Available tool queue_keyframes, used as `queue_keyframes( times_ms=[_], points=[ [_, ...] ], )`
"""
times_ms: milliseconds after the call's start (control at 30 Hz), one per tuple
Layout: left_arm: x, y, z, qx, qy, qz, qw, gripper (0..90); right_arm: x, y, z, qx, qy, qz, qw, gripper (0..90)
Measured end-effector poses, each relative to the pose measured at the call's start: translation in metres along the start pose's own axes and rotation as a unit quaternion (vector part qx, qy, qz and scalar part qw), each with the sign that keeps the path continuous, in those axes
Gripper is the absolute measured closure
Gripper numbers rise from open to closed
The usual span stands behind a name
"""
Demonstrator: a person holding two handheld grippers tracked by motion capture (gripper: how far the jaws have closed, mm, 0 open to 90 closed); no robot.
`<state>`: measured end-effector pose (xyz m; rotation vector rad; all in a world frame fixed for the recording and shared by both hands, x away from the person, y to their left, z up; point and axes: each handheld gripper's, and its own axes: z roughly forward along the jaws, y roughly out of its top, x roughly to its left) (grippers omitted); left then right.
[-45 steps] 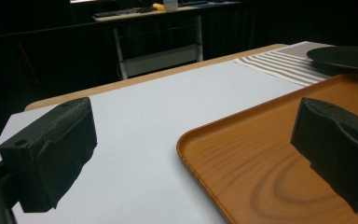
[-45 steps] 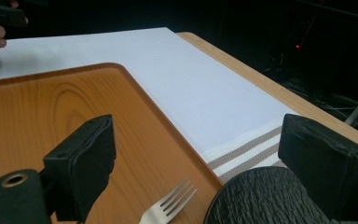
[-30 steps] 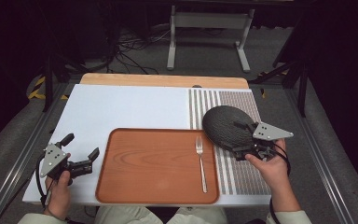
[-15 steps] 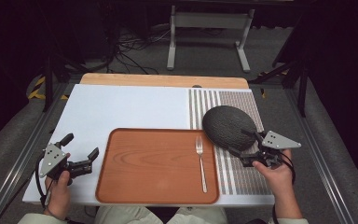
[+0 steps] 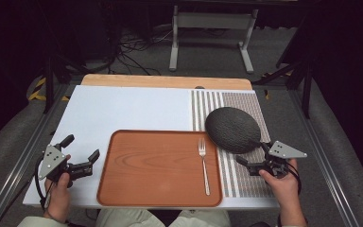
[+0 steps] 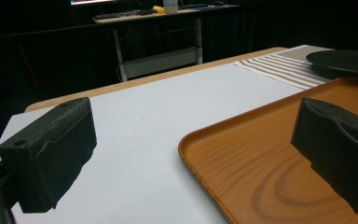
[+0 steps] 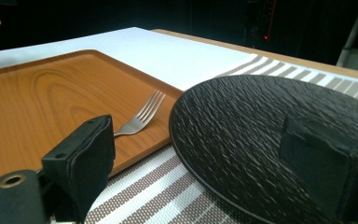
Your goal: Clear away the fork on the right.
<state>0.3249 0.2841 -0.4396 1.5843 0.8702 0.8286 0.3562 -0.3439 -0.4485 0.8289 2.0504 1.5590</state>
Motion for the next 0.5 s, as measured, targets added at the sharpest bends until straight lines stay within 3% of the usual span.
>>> queue_keyframes(
  times_ms=[267,500],
  points=[
    [0.0005,-0.0003,0.0004,0.001,-0.001,-0.003,1.0000,0.5,-0.0002,-0.0016,0.0002,0.016,-0.006,-0.004,0.9998,12.0],
    [0.0018,-0.0007,0.0000,0.004,0.001,-0.004,1.0000,0.5,0.0008,0.0016,-0.0011,0.005,-0.010,-0.009,0.9999,11.9]
  ],
)
